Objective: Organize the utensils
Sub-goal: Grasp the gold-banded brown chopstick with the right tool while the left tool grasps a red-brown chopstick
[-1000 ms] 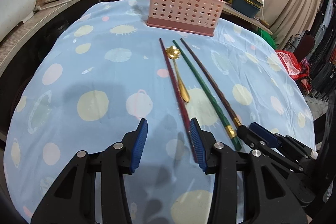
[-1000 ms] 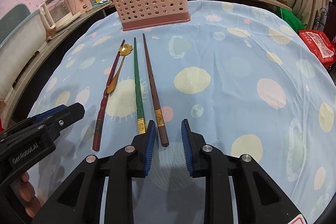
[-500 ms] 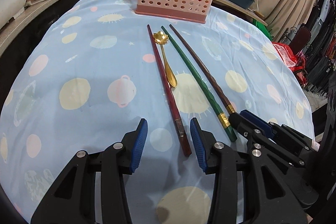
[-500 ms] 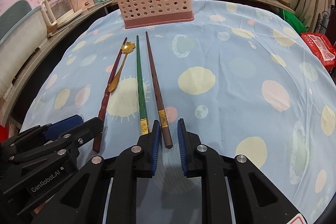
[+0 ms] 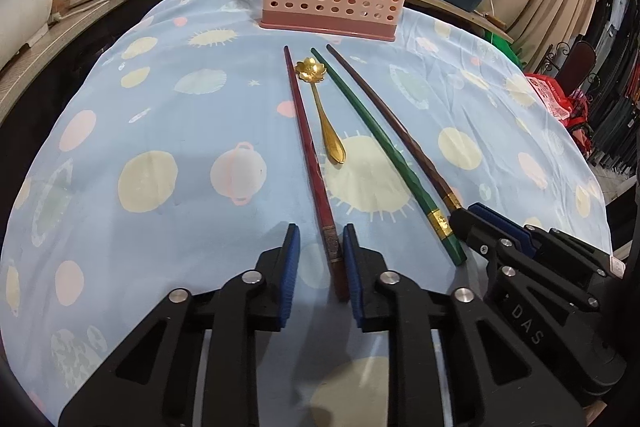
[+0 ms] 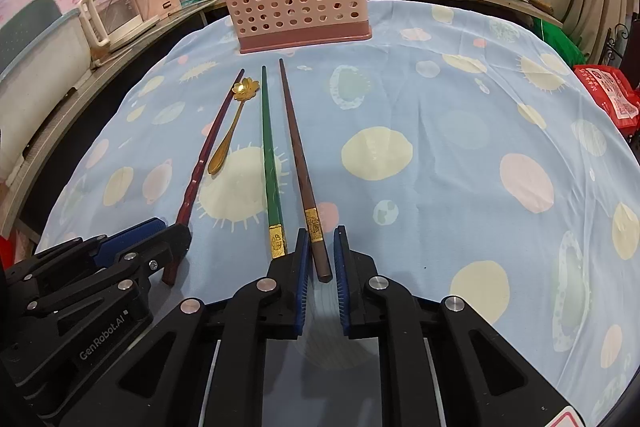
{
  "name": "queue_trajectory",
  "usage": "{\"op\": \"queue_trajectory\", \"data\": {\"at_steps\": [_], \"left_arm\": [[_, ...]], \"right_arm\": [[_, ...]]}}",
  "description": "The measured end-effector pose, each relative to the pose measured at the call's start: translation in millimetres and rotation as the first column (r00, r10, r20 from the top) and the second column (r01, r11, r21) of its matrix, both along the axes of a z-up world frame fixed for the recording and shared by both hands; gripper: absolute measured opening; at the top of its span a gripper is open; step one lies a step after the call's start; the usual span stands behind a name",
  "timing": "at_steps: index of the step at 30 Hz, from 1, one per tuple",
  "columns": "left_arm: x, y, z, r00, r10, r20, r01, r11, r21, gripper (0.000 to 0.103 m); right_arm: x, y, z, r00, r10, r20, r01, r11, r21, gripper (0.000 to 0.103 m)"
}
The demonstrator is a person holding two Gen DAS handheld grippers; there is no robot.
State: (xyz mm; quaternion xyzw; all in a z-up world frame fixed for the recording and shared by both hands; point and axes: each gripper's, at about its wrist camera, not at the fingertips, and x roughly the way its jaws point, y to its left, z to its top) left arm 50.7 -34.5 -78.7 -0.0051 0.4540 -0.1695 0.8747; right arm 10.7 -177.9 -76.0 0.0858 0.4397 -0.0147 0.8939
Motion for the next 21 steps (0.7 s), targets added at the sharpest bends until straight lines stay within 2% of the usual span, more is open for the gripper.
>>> {"op": "queue_trajectory", "data": {"at_steps": [4, 21], "left_arm": [[0.9, 3.3, -0.4, 1.000, 0.006, -0.002, -0.006, 1.000, 0.006, 0.009], [-0.6, 10.3, 1.3, 1.000, 0.002, -0.025, -0.002, 1.000, -0.021, 0.008]], "right_arm": [[-0.1, 0.2, 0.0, 1.000, 0.000, 0.000, 0.000, 1.000, 0.001, 0.010], [-4.2, -1.3, -0.3, 1.000, -0.004, 0.004, 0.004, 1.000, 0.011, 0.008]]}}
